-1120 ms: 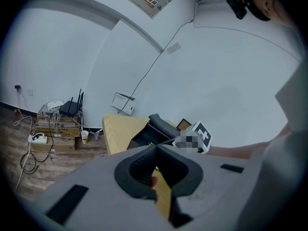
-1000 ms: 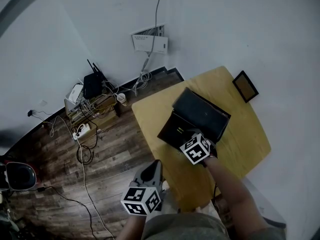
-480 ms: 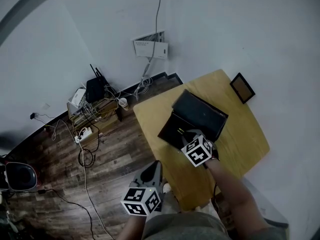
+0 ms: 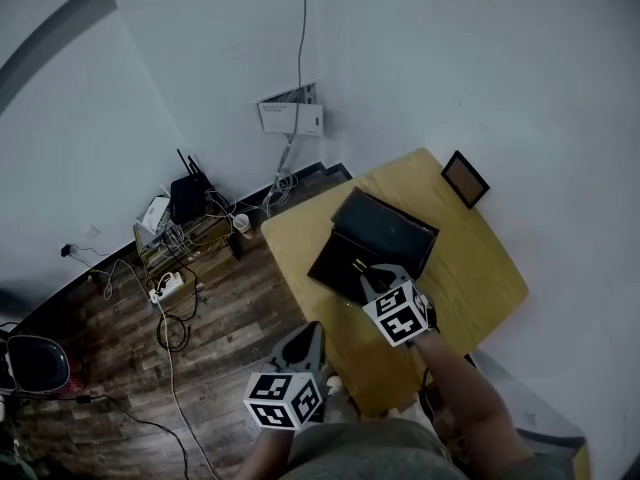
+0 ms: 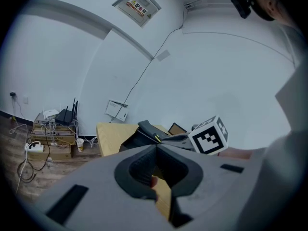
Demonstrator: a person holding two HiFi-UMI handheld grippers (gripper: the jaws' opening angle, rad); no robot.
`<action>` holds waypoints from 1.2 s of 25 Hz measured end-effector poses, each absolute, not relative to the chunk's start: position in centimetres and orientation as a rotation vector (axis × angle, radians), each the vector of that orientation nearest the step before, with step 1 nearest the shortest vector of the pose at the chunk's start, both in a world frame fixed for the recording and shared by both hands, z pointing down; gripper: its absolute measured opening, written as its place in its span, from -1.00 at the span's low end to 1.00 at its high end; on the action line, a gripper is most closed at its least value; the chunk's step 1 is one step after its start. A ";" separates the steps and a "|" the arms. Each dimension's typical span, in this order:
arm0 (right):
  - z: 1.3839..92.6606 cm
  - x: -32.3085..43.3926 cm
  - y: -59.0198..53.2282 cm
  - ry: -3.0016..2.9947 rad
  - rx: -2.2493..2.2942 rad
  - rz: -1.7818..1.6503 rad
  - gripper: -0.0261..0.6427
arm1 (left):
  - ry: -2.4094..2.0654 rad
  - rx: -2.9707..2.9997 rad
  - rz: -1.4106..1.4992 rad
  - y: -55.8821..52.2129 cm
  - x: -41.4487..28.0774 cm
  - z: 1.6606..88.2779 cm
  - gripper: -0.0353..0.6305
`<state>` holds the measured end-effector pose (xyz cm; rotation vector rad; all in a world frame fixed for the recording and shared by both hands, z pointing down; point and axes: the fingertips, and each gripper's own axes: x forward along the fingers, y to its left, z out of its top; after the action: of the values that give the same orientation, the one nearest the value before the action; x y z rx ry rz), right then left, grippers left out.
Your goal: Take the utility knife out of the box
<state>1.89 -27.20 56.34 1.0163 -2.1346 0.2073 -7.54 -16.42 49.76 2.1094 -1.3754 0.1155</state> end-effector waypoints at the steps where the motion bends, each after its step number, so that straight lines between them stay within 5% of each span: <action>1: 55.8 2.0 -26.9 -2.139 1.031 0.205 -0.80 | -1.375 2.116 0.115 -16.3 -7.5 49.5 -0.88; 30: 46.7 4.6 -16.2 -2.302 1.407 0.310 -0.80 | -1.325 2.229 0.091 -13.1 -7.3 47.0 -0.88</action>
<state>4.60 -16.18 46.68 1.4068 -2.3019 0.3103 -7.30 -13.12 47.01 2.2292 -1.3254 0.0914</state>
